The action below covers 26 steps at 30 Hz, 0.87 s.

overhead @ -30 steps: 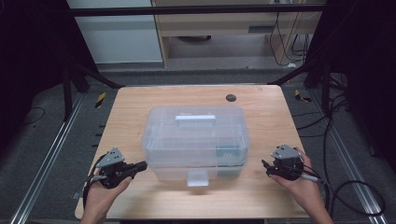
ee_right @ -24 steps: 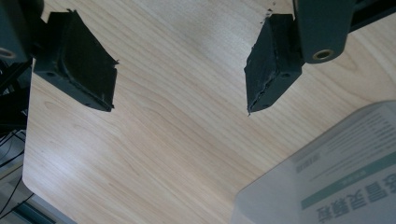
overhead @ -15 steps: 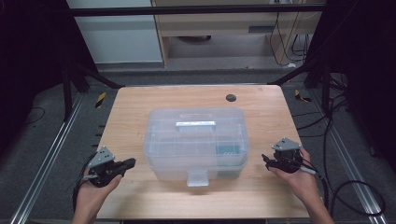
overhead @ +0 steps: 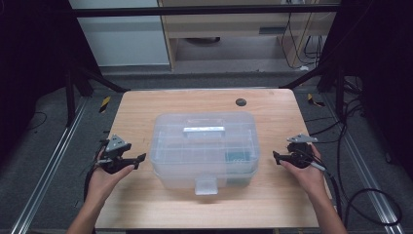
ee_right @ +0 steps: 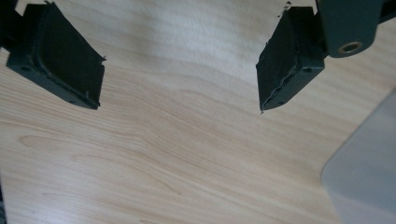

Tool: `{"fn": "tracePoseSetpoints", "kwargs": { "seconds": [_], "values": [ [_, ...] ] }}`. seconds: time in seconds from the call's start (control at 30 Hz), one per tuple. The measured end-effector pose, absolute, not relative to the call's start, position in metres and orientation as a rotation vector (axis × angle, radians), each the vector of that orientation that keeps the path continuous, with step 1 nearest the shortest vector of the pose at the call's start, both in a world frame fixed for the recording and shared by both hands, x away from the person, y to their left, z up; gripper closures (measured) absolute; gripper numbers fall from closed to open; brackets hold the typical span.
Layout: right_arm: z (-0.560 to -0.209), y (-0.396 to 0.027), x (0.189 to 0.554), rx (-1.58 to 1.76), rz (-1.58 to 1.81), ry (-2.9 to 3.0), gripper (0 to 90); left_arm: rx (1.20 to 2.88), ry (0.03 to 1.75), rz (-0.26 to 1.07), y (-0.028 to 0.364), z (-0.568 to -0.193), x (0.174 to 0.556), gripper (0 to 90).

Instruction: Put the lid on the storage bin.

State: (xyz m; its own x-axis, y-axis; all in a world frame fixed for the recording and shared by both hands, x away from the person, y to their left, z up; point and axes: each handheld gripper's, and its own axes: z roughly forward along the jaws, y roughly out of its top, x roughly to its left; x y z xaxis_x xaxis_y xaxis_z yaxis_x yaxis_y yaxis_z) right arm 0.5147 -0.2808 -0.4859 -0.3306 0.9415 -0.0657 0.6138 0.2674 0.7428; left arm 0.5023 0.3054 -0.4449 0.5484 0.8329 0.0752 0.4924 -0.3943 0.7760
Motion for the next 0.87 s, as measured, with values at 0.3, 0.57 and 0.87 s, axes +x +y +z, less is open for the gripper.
{"fn": "tracePoseSetpoints", "kwargs": {
  "seconds": [0.3, 0.57, 0.87],
  "values": [
    [-0.502, -0.284, 0.54, 1.559, 0.906, 1.917, 12.1, 2.047, 1.178, 0.547, 0.313, -0.474, 0.547, 5.0],
    [-0.511, -0.284, 0.549, 1.636, 0.898, 1.871, 7.5, 2.026, 1.24, 0.516, 0.306, -0.494, 0.564, 4.9],
    [-0.512, -0.266, 0.551, 1.634, 0.807, 1.884, 0.3, 2.058, 1.278, 0.56, 0.302, -0.507, 0.569, 0.0]
  ]
}}
